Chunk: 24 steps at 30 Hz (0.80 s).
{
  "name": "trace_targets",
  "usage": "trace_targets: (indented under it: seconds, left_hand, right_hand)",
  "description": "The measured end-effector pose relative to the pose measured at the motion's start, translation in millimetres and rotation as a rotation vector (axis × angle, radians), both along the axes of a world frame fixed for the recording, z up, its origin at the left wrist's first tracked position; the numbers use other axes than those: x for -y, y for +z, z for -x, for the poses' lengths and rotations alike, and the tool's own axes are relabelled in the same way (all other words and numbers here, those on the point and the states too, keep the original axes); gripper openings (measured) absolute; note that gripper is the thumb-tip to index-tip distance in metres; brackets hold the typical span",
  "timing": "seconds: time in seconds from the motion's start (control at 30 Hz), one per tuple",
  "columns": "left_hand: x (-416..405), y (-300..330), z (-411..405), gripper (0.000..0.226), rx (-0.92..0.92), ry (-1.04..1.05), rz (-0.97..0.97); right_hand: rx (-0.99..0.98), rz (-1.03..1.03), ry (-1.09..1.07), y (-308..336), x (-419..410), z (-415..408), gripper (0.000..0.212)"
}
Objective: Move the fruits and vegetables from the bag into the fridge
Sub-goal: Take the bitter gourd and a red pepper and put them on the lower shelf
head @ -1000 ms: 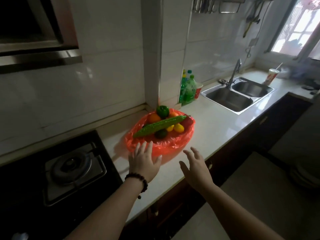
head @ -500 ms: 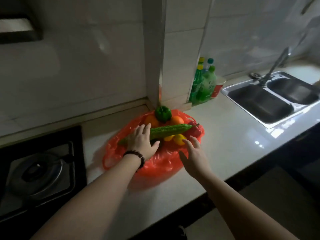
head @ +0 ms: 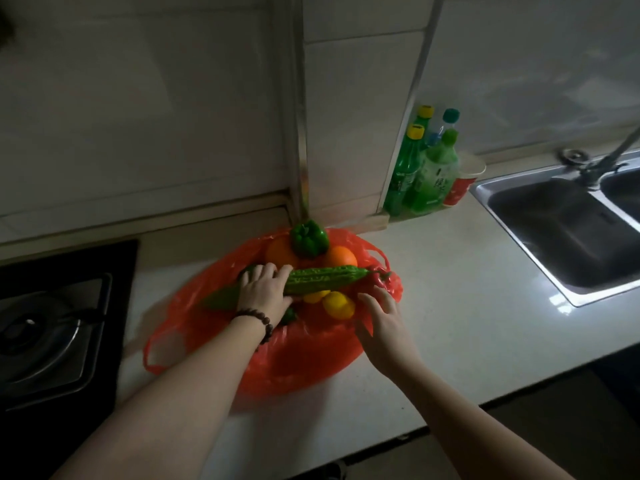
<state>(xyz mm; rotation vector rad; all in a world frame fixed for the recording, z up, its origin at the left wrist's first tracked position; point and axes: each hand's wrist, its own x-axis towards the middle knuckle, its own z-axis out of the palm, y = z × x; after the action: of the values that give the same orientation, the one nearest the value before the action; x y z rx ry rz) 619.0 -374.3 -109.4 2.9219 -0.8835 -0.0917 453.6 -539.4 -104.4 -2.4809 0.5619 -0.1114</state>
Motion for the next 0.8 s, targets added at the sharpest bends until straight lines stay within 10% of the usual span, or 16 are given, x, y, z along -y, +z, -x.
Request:
trace_targets:
  seconds: [0.8]
  left_hand:
    - [-14.1, 44.6, 27.5, 0.063, -0.013, 0.238, 0.122]
  right_hand:
    - [-0.159, 0.013, 0.143, -5.8, 71.8, -49.0, 0.093]
